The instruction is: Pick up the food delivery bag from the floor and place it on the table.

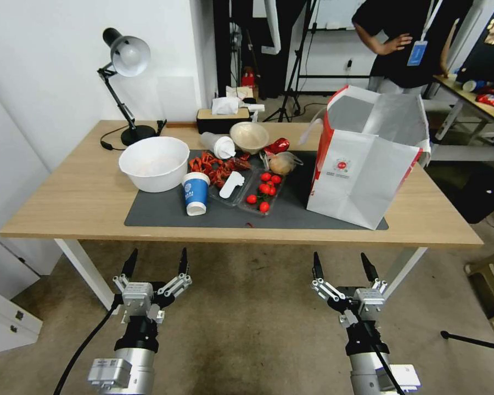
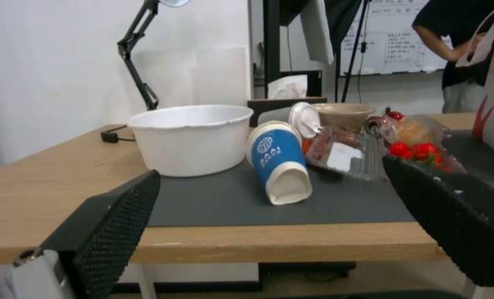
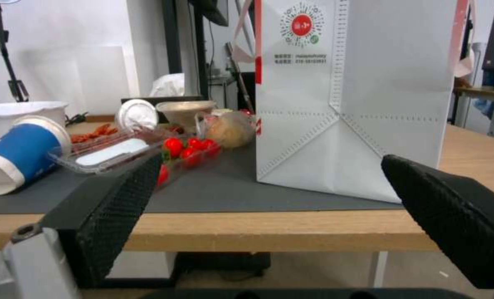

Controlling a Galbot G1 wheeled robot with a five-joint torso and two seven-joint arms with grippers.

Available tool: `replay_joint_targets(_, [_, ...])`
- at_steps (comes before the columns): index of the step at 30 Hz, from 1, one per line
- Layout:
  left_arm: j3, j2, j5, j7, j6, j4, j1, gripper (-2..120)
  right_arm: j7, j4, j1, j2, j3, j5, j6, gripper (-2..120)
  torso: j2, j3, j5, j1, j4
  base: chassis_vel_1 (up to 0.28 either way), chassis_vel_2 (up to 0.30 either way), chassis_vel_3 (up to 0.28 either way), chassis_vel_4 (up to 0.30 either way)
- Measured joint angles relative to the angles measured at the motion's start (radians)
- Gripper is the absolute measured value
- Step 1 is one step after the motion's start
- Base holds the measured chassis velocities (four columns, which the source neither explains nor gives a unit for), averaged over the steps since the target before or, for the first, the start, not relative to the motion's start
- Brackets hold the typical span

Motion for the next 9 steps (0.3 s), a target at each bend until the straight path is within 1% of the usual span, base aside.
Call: replay_joint_targets(9, [0.000, 0.000, 0.000, 0.000, 0.000, 0.000, 0.000, 100, 0.000, 0.000, 0.000, 0.000, 0.000, 0.000, 0.000, 100, 0.000, 0.000, 0.0000, 0.000, 0.0000, 0.000, 0.000, 0.000, 0.000])
